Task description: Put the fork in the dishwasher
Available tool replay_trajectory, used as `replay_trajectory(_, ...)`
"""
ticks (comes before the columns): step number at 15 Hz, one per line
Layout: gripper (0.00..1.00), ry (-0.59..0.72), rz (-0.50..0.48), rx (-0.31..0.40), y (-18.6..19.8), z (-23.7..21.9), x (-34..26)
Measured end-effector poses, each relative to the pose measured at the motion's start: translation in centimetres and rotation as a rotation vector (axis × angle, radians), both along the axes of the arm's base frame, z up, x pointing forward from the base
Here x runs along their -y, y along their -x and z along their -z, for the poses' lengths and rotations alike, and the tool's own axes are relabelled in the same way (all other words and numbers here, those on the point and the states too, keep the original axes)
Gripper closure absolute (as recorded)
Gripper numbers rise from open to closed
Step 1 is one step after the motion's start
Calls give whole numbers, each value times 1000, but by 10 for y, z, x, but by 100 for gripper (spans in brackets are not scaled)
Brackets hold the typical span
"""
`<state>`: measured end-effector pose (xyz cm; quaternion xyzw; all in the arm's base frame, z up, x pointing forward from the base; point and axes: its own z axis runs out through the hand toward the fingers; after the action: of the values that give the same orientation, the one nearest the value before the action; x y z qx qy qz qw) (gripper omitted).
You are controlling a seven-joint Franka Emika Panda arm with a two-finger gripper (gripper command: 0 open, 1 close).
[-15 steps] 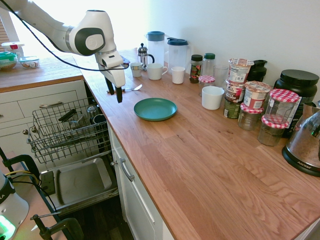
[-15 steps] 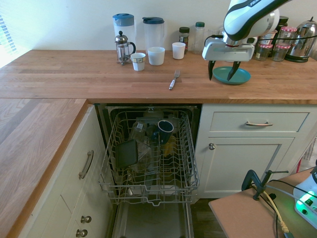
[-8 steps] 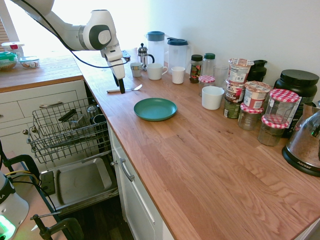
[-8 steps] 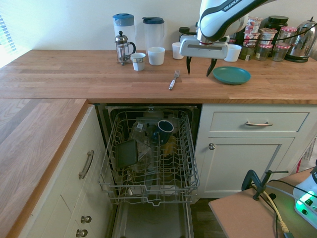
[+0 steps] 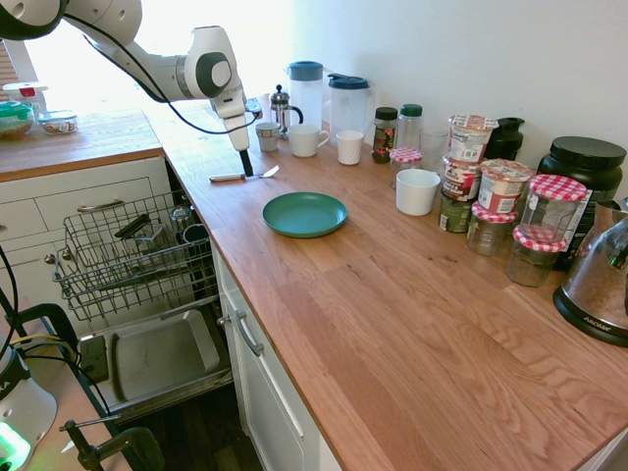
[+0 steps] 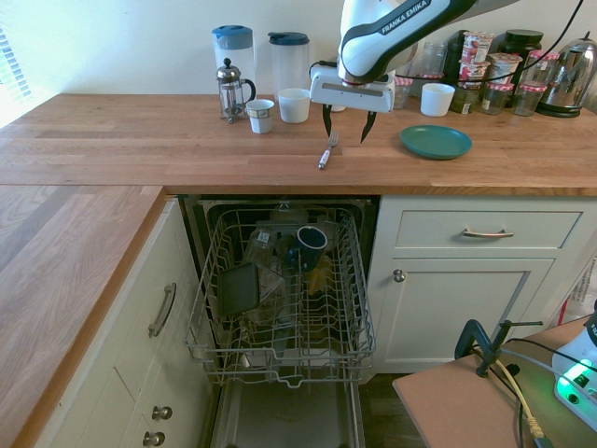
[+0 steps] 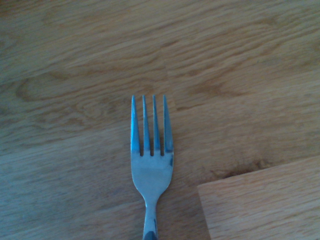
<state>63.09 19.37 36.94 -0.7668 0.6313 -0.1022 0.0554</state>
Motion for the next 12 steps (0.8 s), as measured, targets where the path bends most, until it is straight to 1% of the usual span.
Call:
replay_trajectory(5, 0, -32, 122, -5, -12, 13, -2)
replay_trajectory(7, 0, -35, 142, -4, -17, 15, -10)
replay_trajectory(12, 0, -6, 146, -55, -26, 20, -26)
